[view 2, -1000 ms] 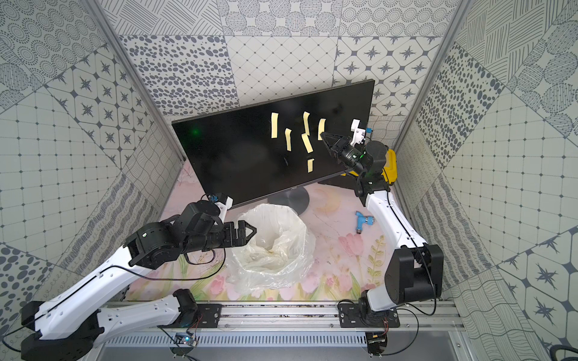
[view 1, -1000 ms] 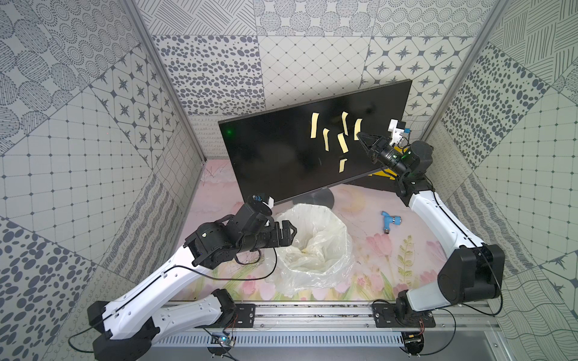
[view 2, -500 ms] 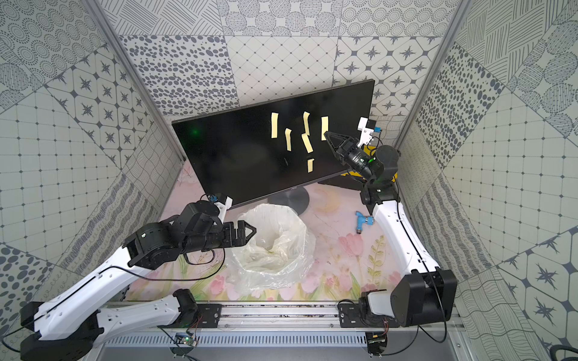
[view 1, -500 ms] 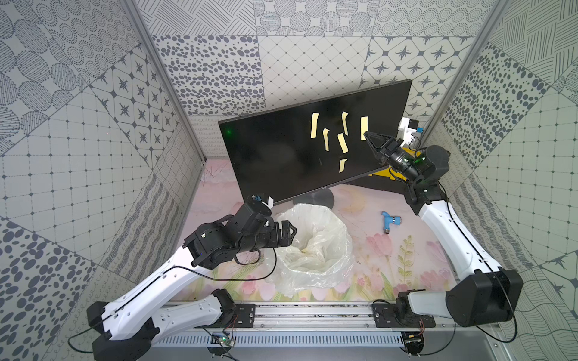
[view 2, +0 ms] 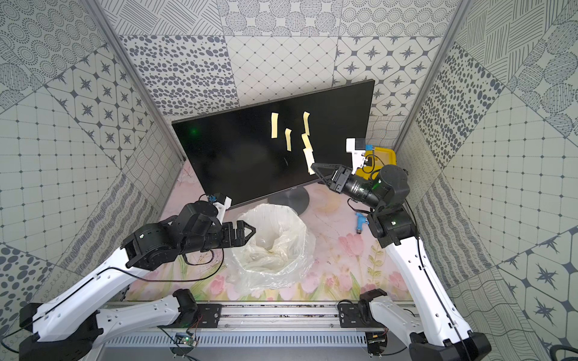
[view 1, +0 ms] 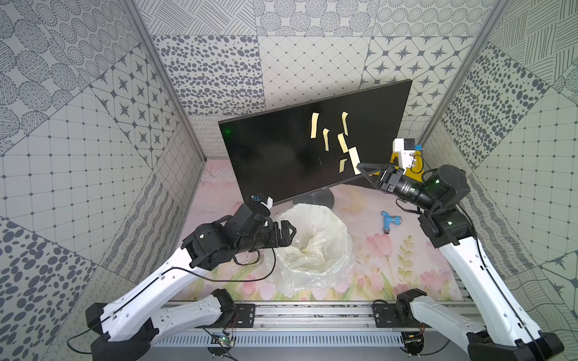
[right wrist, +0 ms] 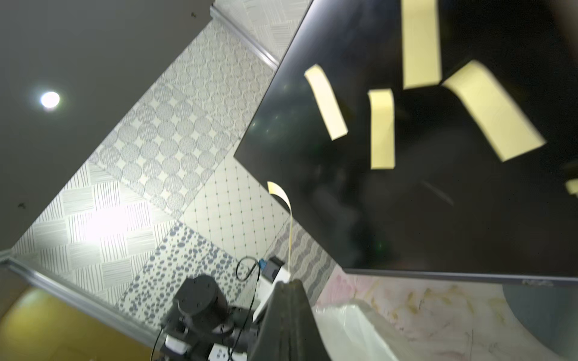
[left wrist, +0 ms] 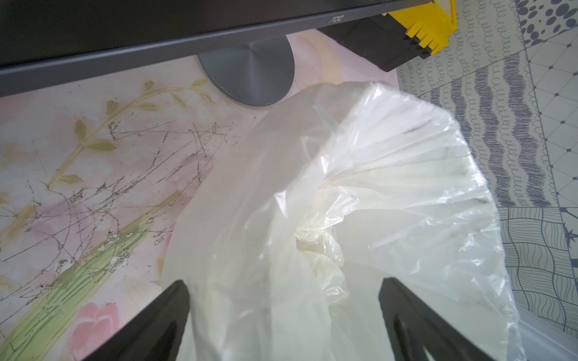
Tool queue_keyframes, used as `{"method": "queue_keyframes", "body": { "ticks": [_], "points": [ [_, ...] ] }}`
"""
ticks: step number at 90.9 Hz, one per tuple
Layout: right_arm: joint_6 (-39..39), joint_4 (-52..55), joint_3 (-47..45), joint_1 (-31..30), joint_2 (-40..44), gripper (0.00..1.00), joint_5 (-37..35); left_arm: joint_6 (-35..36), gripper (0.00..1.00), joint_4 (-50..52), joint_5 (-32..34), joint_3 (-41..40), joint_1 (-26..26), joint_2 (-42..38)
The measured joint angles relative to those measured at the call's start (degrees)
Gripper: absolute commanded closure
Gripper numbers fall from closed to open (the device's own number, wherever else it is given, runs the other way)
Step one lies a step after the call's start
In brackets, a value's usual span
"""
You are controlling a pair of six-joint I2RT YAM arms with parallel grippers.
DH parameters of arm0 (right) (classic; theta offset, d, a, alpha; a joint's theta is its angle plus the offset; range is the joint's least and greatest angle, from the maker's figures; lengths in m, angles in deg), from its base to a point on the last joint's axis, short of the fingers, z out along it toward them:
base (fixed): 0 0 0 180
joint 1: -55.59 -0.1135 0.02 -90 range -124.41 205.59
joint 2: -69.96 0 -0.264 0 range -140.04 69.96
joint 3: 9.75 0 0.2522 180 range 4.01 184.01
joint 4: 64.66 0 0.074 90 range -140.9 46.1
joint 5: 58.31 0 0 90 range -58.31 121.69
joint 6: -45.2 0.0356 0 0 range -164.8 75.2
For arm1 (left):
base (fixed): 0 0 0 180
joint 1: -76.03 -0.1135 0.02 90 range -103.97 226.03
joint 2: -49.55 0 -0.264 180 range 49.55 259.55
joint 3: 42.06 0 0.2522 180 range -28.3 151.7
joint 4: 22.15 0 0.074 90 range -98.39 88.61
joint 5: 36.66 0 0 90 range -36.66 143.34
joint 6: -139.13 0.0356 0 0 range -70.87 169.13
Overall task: Remove the sticky note from the monitor
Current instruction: Place the sticky note in the trash bin.
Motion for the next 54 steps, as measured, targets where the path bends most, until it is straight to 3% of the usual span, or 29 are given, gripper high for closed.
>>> {"method": "queue_keyframes", "body": {
  "ticks": [22,45,54],
  "points": [
    [-10.14,16.48,0.04,-15.21,-0.20,1.00,-2.36,0.00,0.01,-0.04,0.00,-0.09,0.00,0.04],
    [-16.68,26.27,1.16,-24.35,-4.59,1.00,-7.48,0.00,0.01,-0.57,0.00,-0.09,0.00,0.15],
    [-19.02,29.18,3.08,-26.62,-7.23,0.72,-9.84,-0.02,0.01,-0.85,0.00,-0.09,0.00,0.15]
  ]
}}
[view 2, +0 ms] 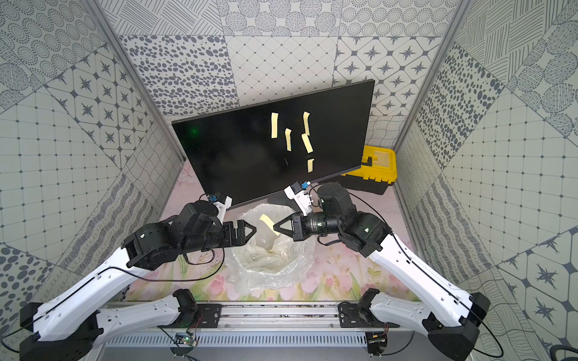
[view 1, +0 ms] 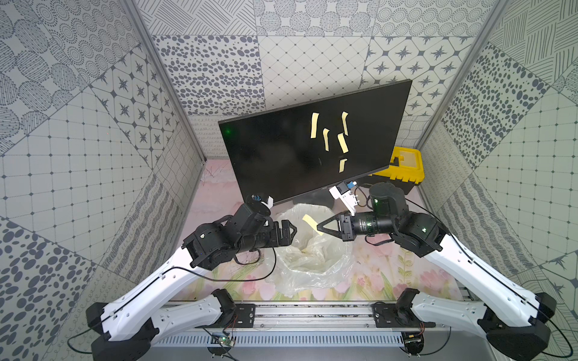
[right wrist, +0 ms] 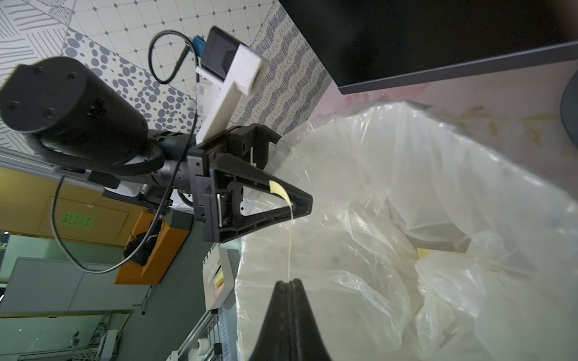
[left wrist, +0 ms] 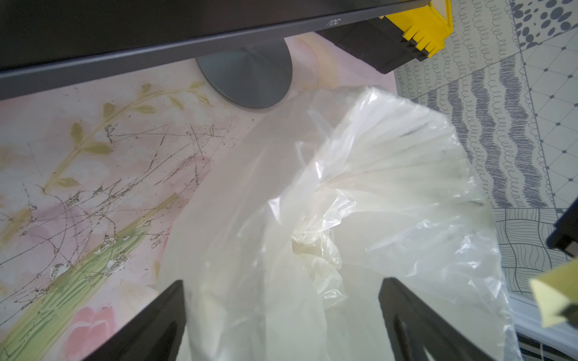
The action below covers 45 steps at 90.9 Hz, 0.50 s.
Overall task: Remove the sticky note from the monitor
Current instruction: Place the sticky note in the trash bin.
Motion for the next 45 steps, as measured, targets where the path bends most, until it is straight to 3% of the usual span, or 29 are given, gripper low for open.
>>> {"method": "queue_keyframes", "body": {
  "ticks": [5,12,45],
  "points": [
    [-0.98,1.18,0.90,-0.72,-1.14,0.57,-1.16,0.00,0.01,0.02,0.00,0.00,0.00,-0.04],
    [-2.67,2.23,1.60,-1.25,-1.77,0.49,-2.36,0.00,0.01,0.02,0.00,0.00,0.00,-0.11],
    [-4.37,4.72,4.61,-1.25,-1.66,0.37,-6.29,0.00,0.01,0.02,0.02,-0.02,0.00,-0.46]
  ]
}}
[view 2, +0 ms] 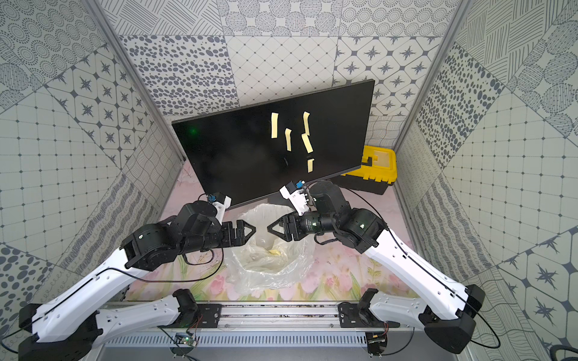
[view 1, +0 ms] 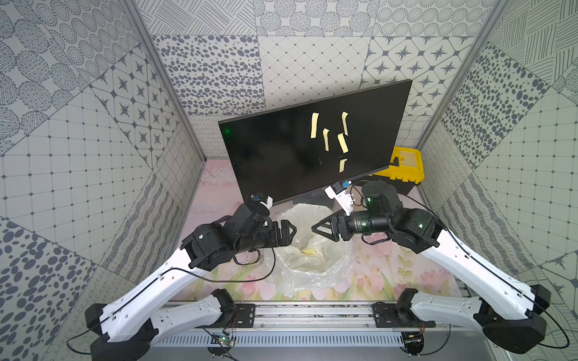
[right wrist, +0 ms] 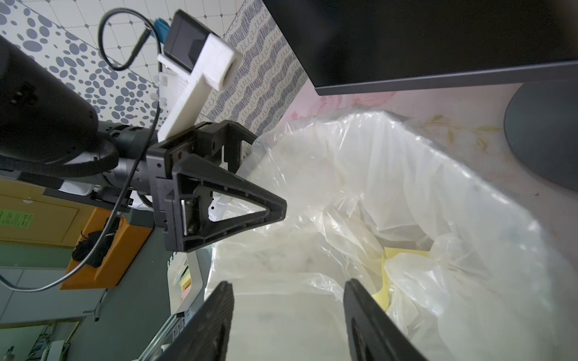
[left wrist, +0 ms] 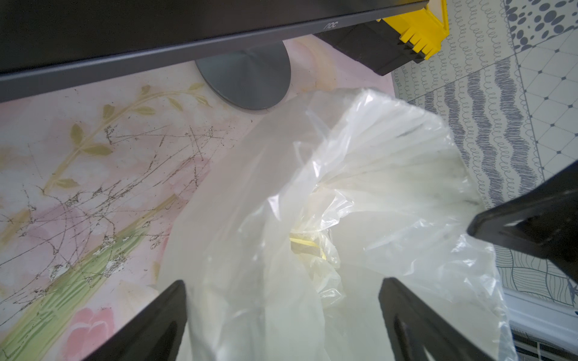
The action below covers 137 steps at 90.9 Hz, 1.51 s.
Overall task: Remove the sticky note from the monitor
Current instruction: Place the sticky note in the trash bin, then tear off the sticky note from the monitor.
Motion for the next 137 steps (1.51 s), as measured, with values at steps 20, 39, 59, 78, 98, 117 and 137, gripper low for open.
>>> {"method": "queue_keyframes", "body": {
  "ticks": [20,39,59,78,98,117,137],
  "points": [
    [-0.17,-1.49,6.05,6.12,0.02,0.34,-1.77,0.00,0.01,0.00,-0.02,0.00,0.00,0.22],
    [6.88,-11.78,5.60,22.05,0.17,0.30,0.59,0.00,0.01,0.04,-0.02,0.11,0.00,0.52],
    [20.46,-29.40,3.10,31.85,-2.80,0.26,4.74,0.02,0.01,0.04,-0.02,0.50,0.00,0.74],
    [33.46,-44.30,0.72,35.19,-9.57,0.24,6.47,0.07,0.01,0.04,-0.04,0.85,0.00,1.44],
    [41.31,-53.35,0.92,35.52,-15.56,0.25,6.97,0.20,0.01,0.04,-0.22,0.87,0.00,2.23],
    [45.31,-57.27,3.21,35.50,-19.67,0.27,7.30,0.22,0.01,0.02,-0.24,0.87,0.00,2.45],
    [47.45,-59.87,4.46,35.50,-20.85,0.37,7.98,0.22,0.01,0.04,-0.24,0.87,0.00,2.45]
  ]
}}
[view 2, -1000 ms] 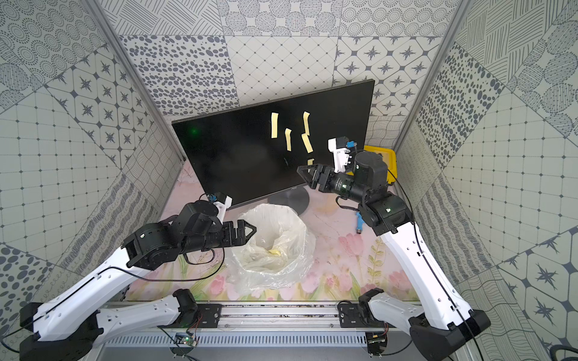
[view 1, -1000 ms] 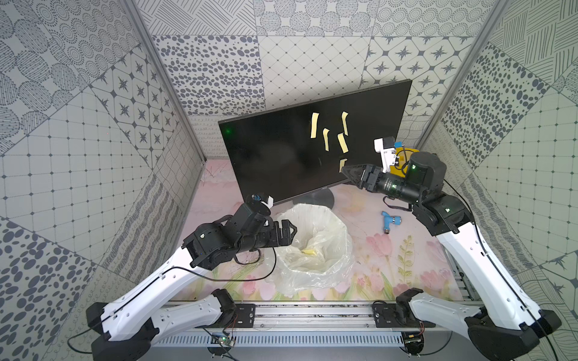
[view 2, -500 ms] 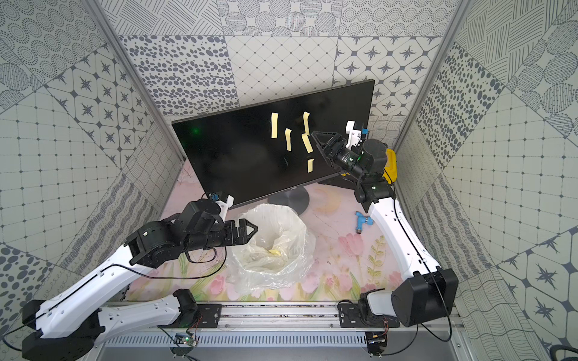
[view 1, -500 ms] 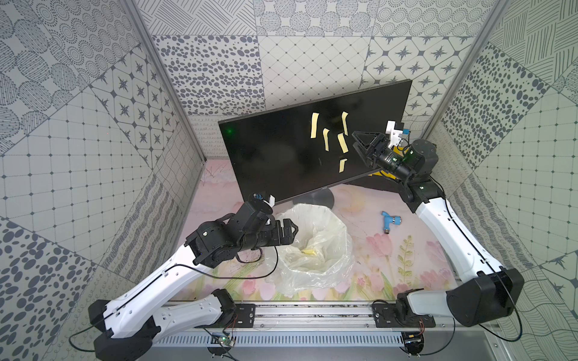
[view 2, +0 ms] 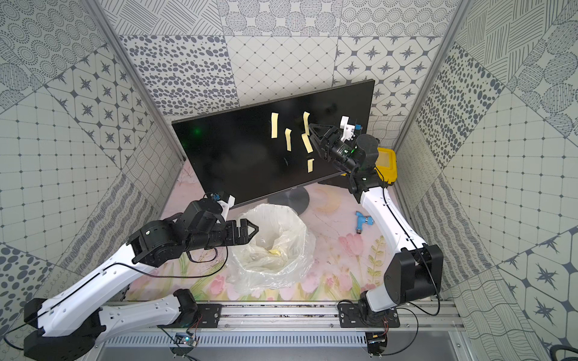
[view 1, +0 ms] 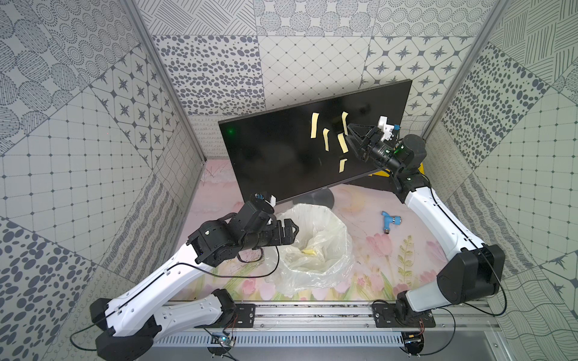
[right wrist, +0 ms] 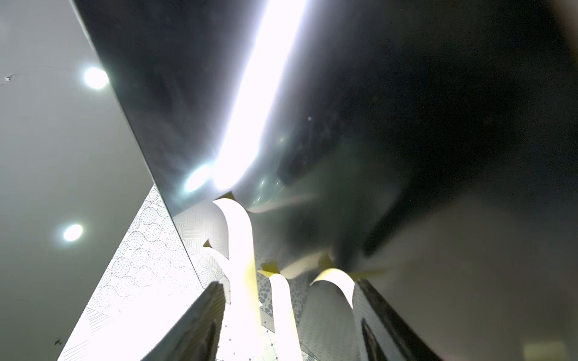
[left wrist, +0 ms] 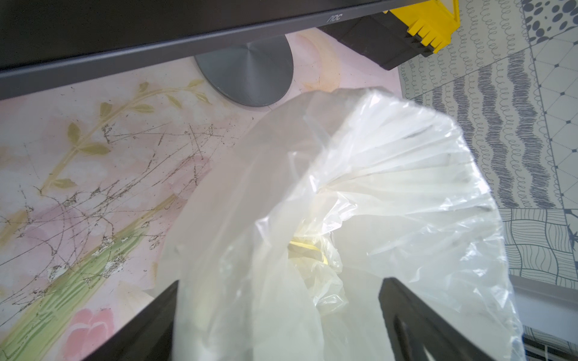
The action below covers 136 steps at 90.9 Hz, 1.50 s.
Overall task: Remove the sticky note from the monitor
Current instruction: Tear off the sticky note from the monitor.
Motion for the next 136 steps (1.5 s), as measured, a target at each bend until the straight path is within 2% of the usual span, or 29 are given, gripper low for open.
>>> {"method": "queue_keyframes", "body": {
  "ticks": [53,67,79,108,136],
  "points": [
    [1.57,-2.45,2.80,-1.18,-1.46,0.56,1.70,-0.02,0.01,0.00,0.00,0.00,0.00,-0.07],
    [2.27,-2.78,2.80,-1.49,-1.60,0.74,1.92,-0.02,0.01,0.00,0.00,0.00,0.00,-0.13],
    [2.49,-3.43,2.80,-1.55,-1.57,1.00,2.14,-0.02,0.01,0.00,0.00,0.00,0.00,-0.13],
    [1.79,-3.02,1.42,-1.55,0.74,1.00,3.04,-0.02,0.01,0.00,0.02,0.00,0.00,-0.33],
    [-3.32,3.34,-0.48,-2.03,10.97,1.00,5.81,-0.02,0.01,0.00,0.02,0.00,0.00,-0.50]
  ]
}}
